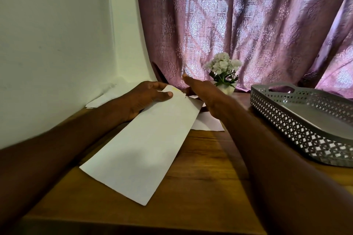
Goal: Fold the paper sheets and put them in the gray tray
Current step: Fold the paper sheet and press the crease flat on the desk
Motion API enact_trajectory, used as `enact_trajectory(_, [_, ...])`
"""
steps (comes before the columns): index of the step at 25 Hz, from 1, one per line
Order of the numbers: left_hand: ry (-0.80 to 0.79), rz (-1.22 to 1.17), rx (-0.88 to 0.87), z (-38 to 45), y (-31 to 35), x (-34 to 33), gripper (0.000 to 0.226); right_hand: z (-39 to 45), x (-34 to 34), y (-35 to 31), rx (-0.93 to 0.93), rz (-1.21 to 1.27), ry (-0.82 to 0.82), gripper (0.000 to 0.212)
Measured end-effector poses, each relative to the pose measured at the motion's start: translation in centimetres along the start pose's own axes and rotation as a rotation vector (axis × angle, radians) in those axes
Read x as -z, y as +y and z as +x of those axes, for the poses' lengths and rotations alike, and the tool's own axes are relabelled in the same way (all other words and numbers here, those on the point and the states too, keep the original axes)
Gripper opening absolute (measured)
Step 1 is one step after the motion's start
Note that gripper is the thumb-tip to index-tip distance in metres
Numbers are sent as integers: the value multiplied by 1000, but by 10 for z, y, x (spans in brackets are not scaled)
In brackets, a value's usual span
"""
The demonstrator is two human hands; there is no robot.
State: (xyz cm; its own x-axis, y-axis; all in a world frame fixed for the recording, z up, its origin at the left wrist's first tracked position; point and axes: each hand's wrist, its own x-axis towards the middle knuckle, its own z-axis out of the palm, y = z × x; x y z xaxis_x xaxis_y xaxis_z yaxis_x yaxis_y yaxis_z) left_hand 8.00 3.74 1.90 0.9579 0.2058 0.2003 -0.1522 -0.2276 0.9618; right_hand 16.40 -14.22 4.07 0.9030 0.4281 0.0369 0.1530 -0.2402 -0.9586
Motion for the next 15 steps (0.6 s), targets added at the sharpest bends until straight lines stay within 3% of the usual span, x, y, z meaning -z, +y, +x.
enact_trajectory(5, [-32,-34,25,3,-3,5,14,6,4,4,-14,56,13,28])
enact_trajectory(8, [-60,-67,19,3,-2,6,25,8,16,9,-105,184,-109,19])
enact_trajectory(11, [-88,-73,12,3,-1,6,18,12,25,11,-144,207,-250,22])
enact_trajectory(15, [-90,-77,38,-2,0,1,44,11,35,10,-176,180,-382,21])
